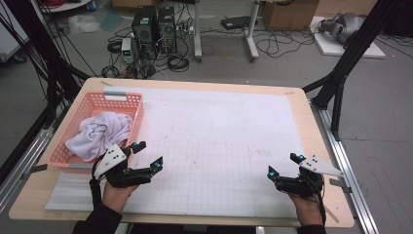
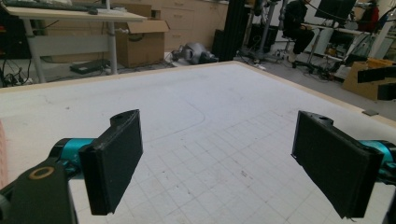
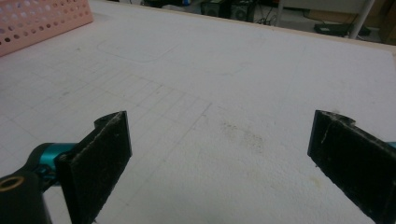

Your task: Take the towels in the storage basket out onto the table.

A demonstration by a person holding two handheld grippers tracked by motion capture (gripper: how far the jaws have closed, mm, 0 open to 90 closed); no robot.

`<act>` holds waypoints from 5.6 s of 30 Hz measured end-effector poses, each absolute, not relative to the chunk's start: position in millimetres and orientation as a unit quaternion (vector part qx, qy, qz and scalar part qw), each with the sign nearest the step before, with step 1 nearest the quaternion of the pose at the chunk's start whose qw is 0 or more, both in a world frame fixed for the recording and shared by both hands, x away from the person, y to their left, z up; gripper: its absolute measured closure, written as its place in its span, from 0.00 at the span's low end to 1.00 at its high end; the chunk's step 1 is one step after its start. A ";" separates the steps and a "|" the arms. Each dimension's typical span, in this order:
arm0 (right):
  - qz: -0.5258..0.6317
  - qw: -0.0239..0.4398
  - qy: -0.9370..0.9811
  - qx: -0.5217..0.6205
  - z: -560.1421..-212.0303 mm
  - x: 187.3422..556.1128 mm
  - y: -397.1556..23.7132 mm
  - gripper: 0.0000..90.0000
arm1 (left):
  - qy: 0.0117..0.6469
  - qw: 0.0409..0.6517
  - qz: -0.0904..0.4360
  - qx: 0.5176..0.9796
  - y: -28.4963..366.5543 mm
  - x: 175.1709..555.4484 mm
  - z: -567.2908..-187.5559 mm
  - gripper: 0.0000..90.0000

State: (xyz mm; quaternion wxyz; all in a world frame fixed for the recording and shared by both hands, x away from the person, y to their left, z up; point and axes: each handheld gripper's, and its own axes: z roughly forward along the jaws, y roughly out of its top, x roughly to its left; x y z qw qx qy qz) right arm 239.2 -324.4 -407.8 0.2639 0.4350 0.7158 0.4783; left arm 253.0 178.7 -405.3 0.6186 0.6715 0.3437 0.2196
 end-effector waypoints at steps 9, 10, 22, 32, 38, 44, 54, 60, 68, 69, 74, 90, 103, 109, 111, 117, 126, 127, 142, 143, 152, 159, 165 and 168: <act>0.478 0.256 0.722 0.429 -410.0 242.8 -321.7 0.05 | 0.347 0.617 0.219 0.671 181.2 251.0 -403.8 0.19; 0.479 0.255 0.722 0.429 -409.8 242.1 -321.0 0.05 | 0.345 0.618 0.222 0.671 182.0 250.4 -402.8 0.19; 0.480 0.255 0.726 0.421 -408.3 240.0 -318.1 0.05 | 0.341 0.623 0.235 0.664 205.6 251.0 -372.9 0.20; 0.479 0.249 0.733 0.414 -409.0 243.4 -313.2 0.05 | 0.363 0.618 0.265 0.645 251.2 261.2 -342.9 0.20; 0.477 0.245 0.737 0.412 -410.3 244.9 -312.5 0.05 | 0.387 0.608 0.280 0.635 278.9 276.7 -328.7 0.18; 0.475 0.245 0.738 0.412 -410.0 245.5 -311.5 0.05 | 0.417 0.571 0.291 0.644 297.9 299.6 -331.1 0.18; 0.469 0.242 0.742 0.414 -411.7 245.9 -311.1 0.05 | 0.479 0.503 0.281 0.662 317.8 336.0 -351.9 0.18; 0.469 0.241 0.742 0.414 -411.9 245.5 -311.7 0.05 | 0.522 0.418 0.265 0.695 325.6 356.6 -367.6 0.19; 0.468 0.241 0.742 0.415 -412.1 245.3 -312.0 0.05 | 0.540 0.358 0.228 0.727 323.3 370.0 -384.7 0.20; 0.467 0.241 0.743 0.414 -412.4 245.4 -312.2 0.05 | 0.538 0.354 0.225 0.731 322.0 371.3 -385.5 0.19; 0.467 0.243 0.743 0.412 -412.3 245.5 -312.0 0.05 | 0.551 0.295 0.200 0.755 319.5 382.3 -399.1 0.15; 0.466 0.239 0.742 0.418 -412.8 243.0 -314.1 0.05 | 0.568 0.286 0.143 0.758 323.9 391.1 -414.6 0.50; 0.472 0.241 0.735 0.422 -411.5 243.2 -315.2 0.05 | 0.566 0.389 0.187 0.702 333.1 377.4 -391.2 0.61; 0.473 0.241 0.733 0.424 -410.2 242.6 -314.6 0.05 | 0.564 0.418 0.210 0.680 341.6 368.9 -379.9 0.61; 0.475 0.243 0.733 0.422 -410.4 243.5 -314.1 0.05 | 0.560 0.435 0.225 0.669 346.4 363.5 -372.5 0.61; 0.474 0.242 0.734 0.422 -410.3 243.7 -313.1 0.05 | 0.546 0.479 0.256 0.638 350.9 353.4 -356.1 0.61; 0.474 0.235 0.734 0.425 -410.0 244.3 -313.2 0.05 | 0.516 0.535 0.280 0.608 346.5 342.4 -337.9 0.61; 0.475 0.235 0.733 0.426 -410.3 244.6 -313.2 0.05 | 0.505 0.545 0.283 0.606 342.7 340.3 -333.1 0.61; 0.472 0.241 0.734 0.424 -410.2 243.8 -313.0 0.05 | 0.416 0.606 0.273 0.620 288.3 330.3 -298.9 0.60; 0.472 0.240 0.735 0.424 -410.3 243.9 -313.0 0.05 | 0.412 0.610 0.270 0.621 283.4 329.9 -298.0 0.60; 0.472 0.240 0.735 0.424 -410.1 243.9 -312.9 0.05 | 0.369 0.622 0.243 0.646 238.1 328.3 -298.7 0.60; 0.474 0.238 0.733 0.425 -410.1 243.8 -313.5 0.05 | 0.341 0.630 0.210 0.666 195.6 330.3 -308.9 0.60; 0.473 0.238 0.734 0.424 -410.3 243.8 -313.6 0.05 | 0.316 0.632 0.188 0.682 159.5 331.2 -320.7 0.60; 0.473 0.239 0.735 0.424 -410.4 243.7 -314.1 0.05 | 0.313 0.632 0.176 0.687 141.9 333.1 -332.4 0.59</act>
